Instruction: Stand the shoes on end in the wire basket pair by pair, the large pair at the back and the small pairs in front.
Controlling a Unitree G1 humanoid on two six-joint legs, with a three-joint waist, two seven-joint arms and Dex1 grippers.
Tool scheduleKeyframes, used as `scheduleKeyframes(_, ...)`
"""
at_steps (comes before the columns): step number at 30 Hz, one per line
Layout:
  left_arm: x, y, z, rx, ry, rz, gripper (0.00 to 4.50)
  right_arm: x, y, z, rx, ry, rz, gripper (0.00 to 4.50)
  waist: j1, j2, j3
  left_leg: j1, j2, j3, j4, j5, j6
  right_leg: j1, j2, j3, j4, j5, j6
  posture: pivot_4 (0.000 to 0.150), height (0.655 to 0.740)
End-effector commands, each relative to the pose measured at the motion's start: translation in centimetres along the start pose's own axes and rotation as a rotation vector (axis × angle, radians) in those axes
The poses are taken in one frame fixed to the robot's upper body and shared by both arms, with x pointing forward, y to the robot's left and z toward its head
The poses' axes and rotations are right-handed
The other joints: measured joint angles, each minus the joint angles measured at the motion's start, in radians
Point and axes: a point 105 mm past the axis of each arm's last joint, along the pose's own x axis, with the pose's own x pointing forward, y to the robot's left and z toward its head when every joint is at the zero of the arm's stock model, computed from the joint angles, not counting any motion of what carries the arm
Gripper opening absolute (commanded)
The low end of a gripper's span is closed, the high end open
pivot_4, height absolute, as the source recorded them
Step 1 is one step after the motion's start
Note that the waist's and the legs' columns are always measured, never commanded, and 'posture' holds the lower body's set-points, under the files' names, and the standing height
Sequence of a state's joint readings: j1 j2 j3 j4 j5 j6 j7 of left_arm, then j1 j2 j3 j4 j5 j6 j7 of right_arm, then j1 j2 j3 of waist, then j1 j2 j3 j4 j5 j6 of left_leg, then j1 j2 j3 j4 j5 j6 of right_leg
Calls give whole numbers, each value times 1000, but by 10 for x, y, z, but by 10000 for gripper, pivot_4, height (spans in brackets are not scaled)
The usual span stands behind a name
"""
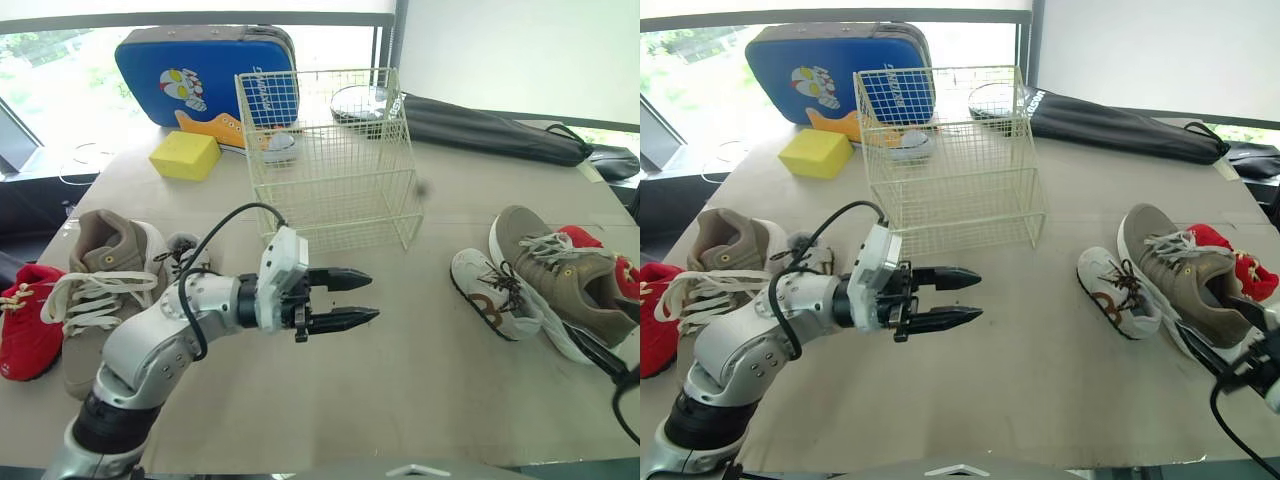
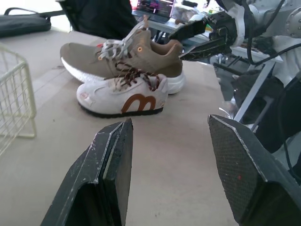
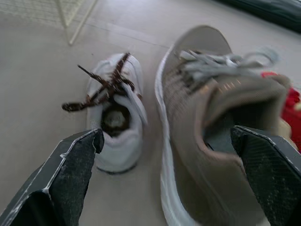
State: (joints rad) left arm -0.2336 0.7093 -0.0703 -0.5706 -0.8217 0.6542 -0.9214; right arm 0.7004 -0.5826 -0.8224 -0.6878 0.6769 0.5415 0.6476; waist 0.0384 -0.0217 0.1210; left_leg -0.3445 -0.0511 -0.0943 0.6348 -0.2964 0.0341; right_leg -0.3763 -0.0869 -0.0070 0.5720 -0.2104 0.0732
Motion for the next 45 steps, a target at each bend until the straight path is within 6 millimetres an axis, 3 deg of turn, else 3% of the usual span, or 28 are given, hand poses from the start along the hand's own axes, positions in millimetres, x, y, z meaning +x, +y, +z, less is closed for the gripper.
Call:
scheduleKeyframes(1, 0, -8, 6, -23, -13, -81, 30880, -13, -14, 1, -19, -32, -94, 45000, -1, 1, 0, 0, 0, 0, 0, -1, -1, 0, 0, 0, 0, 0, 0, 1500, 7400)
scheduleKeyframes(5, 0, -4, 14, 6, -6, -88, 44783, -18, -23, -12, 2, -11, -165, 45000, 0, 1, 0, 0, 0, -1, 0, 1, 2, -1, 1, -1, 1, 0, 0, 1500, 7400)
scheduleKeyframes(8, 2, -6, 16, 19, -9, -114, 44783, -17, -30, -22, 17, 7, -202, 45000, 0, 1, 0, 0, 0, 0, 0, 2, 3, -1, 1, -1, 1, 0, 0, 1500, 7400)
scheduleKeyframes(14, 6, -1, 20, 40, -19, -111, 44783, 7, -41, -27, 72, 7, -191, 45000, -1, 1, 0, 0, 0, 1, 0, 2, 3, -1, 0, 0, 1, 0, 0, 1500, 7400)
scheduleKeyframes(18, 9, 0, 24, 37, -45, -91, 44783, 21, -33, -28, 118, 12, -129, 45000, -1, 1, 0, 0, 0, 0, 0, 2, 3, -1, 1, 0, 1, 2, -3, 1500, 7400)
scheduleKeyframes(23, 11, -3, 24, 29, -50, -83, 44783, 30, -31, -45, 155, 118, -105, 45000, 1, 0, 0, 0, 0, 1, 0, 2, 3, -1, 1, 0, 1, 2, -3, 1500, 7400)
scheduleKeyframes(24, 11, -3, 24, 27, -53, -81, 45000, 33, -30, -46, 162, 114, -97, 40995, 1, 0, 0, 0, 0, 1, 0, 2, 3, 0, 1, 0, 1, 2, -3, 1500, 7400)
scheduleKeyframes(27, 10, -1, 23, 22, -51, -71, 45000, 39, -33, -46, 162, 117, -95, 35389, 0, 1, 0, 0, 0, 1, 0, 2, 3, 0, 1, 0, 1, 2, -3, 1500, 7400)
scheduleKeyframes(28, 10, -1, 23, 15, -56, -67, 45000, 38, -35, -42, 150, 102, -101, 31123, -1, 0, -1, 0, 0, 1, 0, 2, 3, 0, 1, 0, 1, 2, -3, 1500, 7400)
scheduleKeyframes(31, 10, 1, 23, 8, -64, -62, 45000, 35, -39, -31, 116, 64, -118, 26182, -1, 0, 0, 0, 0, 1, 0, 2, 3, 0, 1, 0, 1, 1, -2, 1500, 7400)
scheduleKeyframes(36, 13, 14, 31, -26, -153, -24, 45000, -3, -61, 28, 40, -216, -204, 21405, 7, 4, 0, -1, -3, 1, 1, 2, 3, 0, 1, 1, 0, 1, -2, 1500, 7400)
scheduleKeyframes(42, 13, 37, 50, -95, -279, 23, 45000, -22, -37, 95, -69, -408, -56, 15990, 1, 2, -1, 0, -2, 0, 1, 2, 3, 1, 2, 1, 1, 1, -1, 1500, 7400)
scheduleKeyframes(45, 11, 45, 62, -134, -330, 27, 45000, -21, -23, 120, -118, -432, 44, 7003, -4, -1, -1, 0, -1, 1, 1, 2, 3, 1, 2, 2, 1, 1, -1, 1500, 7400)
